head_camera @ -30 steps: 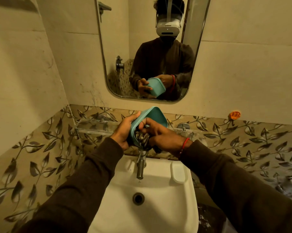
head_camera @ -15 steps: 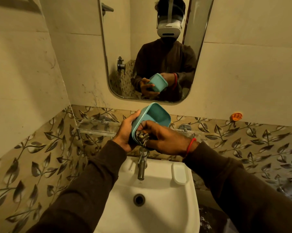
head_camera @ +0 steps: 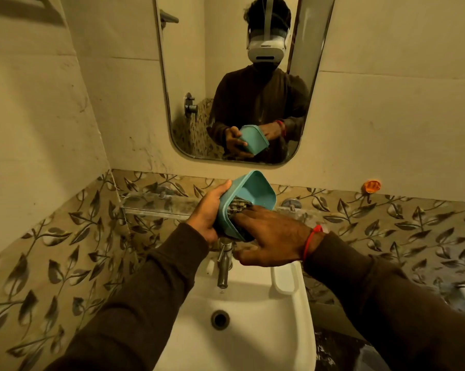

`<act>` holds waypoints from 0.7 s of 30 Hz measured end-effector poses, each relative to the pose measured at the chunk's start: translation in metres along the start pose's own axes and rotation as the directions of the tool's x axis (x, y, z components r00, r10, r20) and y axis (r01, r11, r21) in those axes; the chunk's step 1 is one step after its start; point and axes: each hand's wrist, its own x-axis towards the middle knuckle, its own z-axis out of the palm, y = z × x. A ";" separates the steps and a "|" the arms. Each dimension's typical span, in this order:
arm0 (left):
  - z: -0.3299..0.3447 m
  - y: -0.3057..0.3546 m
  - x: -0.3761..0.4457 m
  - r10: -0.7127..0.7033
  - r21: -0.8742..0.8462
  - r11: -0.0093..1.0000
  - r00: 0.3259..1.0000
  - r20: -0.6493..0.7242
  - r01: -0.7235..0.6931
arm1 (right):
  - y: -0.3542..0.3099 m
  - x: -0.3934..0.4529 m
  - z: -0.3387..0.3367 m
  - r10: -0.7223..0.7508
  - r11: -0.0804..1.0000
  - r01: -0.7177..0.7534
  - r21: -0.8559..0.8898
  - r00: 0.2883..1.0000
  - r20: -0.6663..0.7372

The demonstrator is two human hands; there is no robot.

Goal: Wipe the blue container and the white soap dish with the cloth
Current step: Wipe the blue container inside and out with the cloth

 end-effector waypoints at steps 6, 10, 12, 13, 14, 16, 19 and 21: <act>0.005 -0.018 -0.001 0.014 -0.022 1.000 0.997 -0.081 -0.015 | -0.002 0.001 0.011 0.115 0.942 -0.103 0.321 0.993 -0.017; 0.008 -0.010 -0.004 0.069 -0.051 0.996 0.993 -0.094 -0.074 | -0.007 0.005 0.014 0.261 0.603 -0.116 0.789 0.964 -0.058; 0.006 0.001 -0.007 -0.008 -0.021 1.000 0.998 -0.057 0.007 | -0.008 0.006 0.016 0.228 0.723 -0.097 0.684 0.968 -0.104; 0.003 0.005 -0.010 -0.077 0.008 0.997 0.996 -0.034 0.078 | -0.008 0.004 0.018 0.158 0.835 -0.058 0.547 0.978 -0.136; 0.000 0.009 -0.013 -0.146 0.043 0.988 0.989 0.005 0.145 | -0.007 0.002 0.019 0.056 0.926 0.014 0.378 0.983 -0.173; -0.009 0.012 -0.021 -0.246 0.118 0.965 0.965 0.086 0.235 | -0.003 -0.003 0.022 -0.122 0.983 0.147 0.111 0.971 -0.206; -0.015 0.006 -0.027 -0.242 0.131 0.965 0.964 0.112 0.227 | 0.004 -0.004 0.024 -0.123 0.987 0.141 0.076 0.969 -0.213; -0.012 -0.002 -0.026 -0.151 0.100 0.984 0.988 0.037 0.147 | 0.009 -0.002 0.023 -0.006 0.972 0.051 0.229 0.981 -0.194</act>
